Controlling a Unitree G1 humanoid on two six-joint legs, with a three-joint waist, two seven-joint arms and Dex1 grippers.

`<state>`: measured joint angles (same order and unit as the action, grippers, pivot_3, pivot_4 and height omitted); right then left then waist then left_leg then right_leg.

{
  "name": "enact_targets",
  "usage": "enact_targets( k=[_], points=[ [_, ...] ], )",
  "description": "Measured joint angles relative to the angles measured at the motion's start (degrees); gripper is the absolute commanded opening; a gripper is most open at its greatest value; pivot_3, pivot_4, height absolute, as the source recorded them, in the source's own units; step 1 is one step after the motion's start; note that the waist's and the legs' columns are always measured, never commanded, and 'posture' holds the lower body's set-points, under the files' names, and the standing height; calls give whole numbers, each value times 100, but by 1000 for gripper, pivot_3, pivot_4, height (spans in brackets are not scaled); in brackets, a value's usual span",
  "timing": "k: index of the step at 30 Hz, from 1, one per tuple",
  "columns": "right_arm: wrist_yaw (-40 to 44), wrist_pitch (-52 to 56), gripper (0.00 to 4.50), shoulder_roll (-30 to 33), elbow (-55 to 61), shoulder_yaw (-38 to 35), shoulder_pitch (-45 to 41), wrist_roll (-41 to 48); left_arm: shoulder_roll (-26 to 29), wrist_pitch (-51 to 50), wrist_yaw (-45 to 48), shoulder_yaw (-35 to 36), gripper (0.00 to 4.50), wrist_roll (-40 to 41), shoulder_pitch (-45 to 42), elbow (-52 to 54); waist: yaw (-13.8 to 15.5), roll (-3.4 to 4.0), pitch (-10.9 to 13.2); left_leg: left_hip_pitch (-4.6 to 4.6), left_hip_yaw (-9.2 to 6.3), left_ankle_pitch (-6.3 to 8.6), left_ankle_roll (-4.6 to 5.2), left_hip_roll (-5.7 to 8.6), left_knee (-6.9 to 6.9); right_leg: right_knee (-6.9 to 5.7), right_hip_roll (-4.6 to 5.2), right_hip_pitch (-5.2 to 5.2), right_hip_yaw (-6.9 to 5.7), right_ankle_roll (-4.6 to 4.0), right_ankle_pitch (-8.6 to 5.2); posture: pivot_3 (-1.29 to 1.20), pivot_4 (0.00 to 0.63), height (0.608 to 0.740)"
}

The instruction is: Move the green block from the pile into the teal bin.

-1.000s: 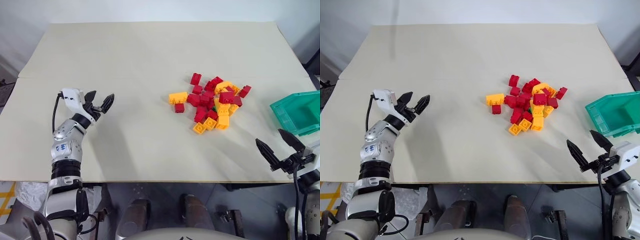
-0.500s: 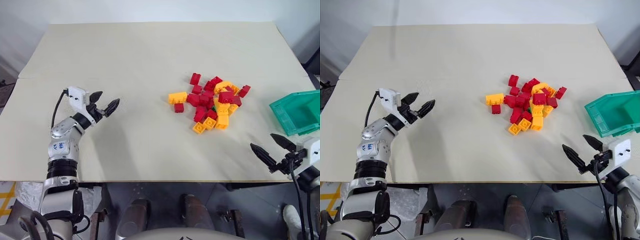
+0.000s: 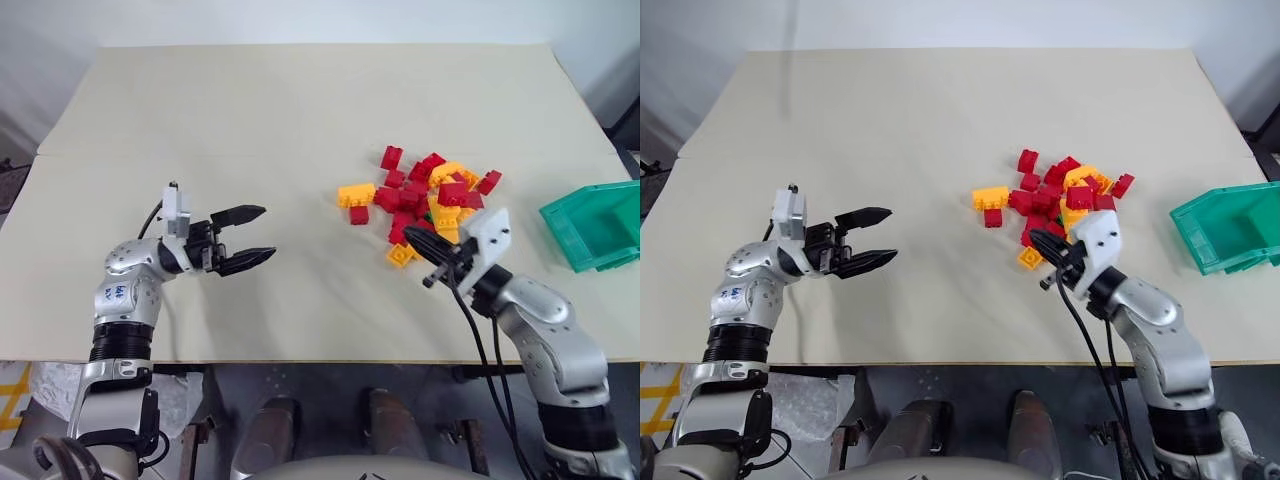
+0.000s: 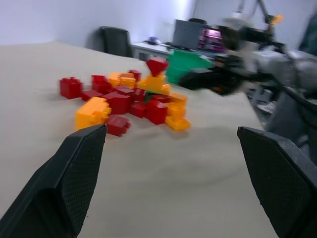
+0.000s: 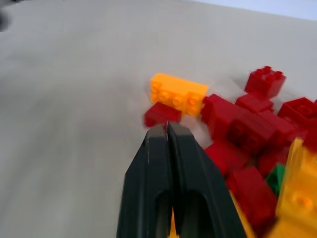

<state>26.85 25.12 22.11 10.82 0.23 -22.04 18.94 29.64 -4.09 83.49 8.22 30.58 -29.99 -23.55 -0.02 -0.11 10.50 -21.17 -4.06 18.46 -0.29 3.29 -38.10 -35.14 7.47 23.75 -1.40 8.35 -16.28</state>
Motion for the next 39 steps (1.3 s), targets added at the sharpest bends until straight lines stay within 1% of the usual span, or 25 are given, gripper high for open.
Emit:
enact_targets(
  k=[2,4,8,11,14,20,23,26,27,29,30,31,33,38,39],
  points=[
    [-210,-50,7,-130,-518,122,-620,-255,5,197,244,-88,4500,-22,-31,4,-30,1,-1,2,-2,-1,0,-4,5,-10,-2,4,0,-1,-1,0,150,740],
    [-314,-182,7,-126,-939,107,-912,-457,11,347,242,-60,4500,-47,-28,-76,-1,-1,-1,-5,-14,0,-1,-7,10,-29,-5,10,-7,-4,-2,0,150,740],
    [-371,-392,7,52,-1652,28,-967,-732,9,479,222,-17,4500,-55,-26,-159,-8,-1,-1,-14,-6,14,24,0,10,-31,12,18,3,-2,-1,0,150,740],
    [-413,-506,7,379,-2140,-146,-1054,-939,8,560,156,-8,4500,-58,-25,-163,-33,-1,-1,-14,6,20,35,3,7,-26,17,19,11,3,1,0,150,740],
    [-412,-623,7,730,-2348,-313,-1097,-1099,8,594,95,6,4500,-59,-16,-165,-35,-1,-1,-14,9,21,32,4,9,-21,7,19,6,4,1,0,150,740],
    [-315,-583,7,1120,-2282,-524,-924,-1127,-18,624,-28,22,4500,-59,6,-165,-38,-1,-1,-11,23,19,25,-2,4,-21,1,19,9,4,1,0,150,740],
    [39,-388,7,1252,-1854,-559,-612,-975,-48,679,-80,29,4500,-59,18,-188,-30,-1,-1,-12,26,19,25,-2,3,-22,1,19,13,6,2,0,150,740],
    [425,7,7,1297,-1152,-630,-559,-551,-108,729,-112,28,4500,-59,14,-201,-40,-1,-1,-11,30,19,26,-7,2,-23,1,21,15,8,3,0,150,740],
    [555,128,7,1383,-930,-677,-561,-419,-134,738,-114,27,4500,-59,13,-205,-26,-1,-1,-11,29,19,26,-9,1,-22,1,21,14,8,3,0,150,740],
    [902,364,7,1751,-632,-744,-552,-209,-164,768,-110,24,4500,-60,6,-226,-8,-1,-1,-13,29,20,28,-9,0,-18,4,20,15,11,5,0,150,740],
    [1327,565,351,2228,-489,-730,-482,-72,-177,793,-102,22,4500,-62,-14,-252,30,-1,-1,-17,26,22,32,-8,-4,-13,7,18,13,12,5,0,150,740],
    [1704,764,584,2633,-426,-730,-413,30,-163,804,-92,32,4500,-63,-19,-295,63,-1,-1,-17,24,25,39,-6,-5,0,6,11,10,15,7,0,150,740],
    [2271,1098,1192,3184,-436,-700,-351,146,-161,825,-85,39,4500,-68,-23,-411,72,-1,-1,-15,28,30,47,-2,-7,21,3,-1,11,26,14,0,150,740],
    [2896,1128,2626,3870,-498,-830,149,188,-182,909,-21,32,4500,-87,-116,-469,73,0,0,-16,31,32,50,-2,-4,30,8,-2,13,31,16,0,150,740],
    [3000,1132,2993,4067,-546,-946,242,187,-175,924,-9,41,4500,-87,-123,-483,77,1,0,-16,32,32,50,-2,-3,31,9,-1,13,32,16,0,150,740]
  ],
)
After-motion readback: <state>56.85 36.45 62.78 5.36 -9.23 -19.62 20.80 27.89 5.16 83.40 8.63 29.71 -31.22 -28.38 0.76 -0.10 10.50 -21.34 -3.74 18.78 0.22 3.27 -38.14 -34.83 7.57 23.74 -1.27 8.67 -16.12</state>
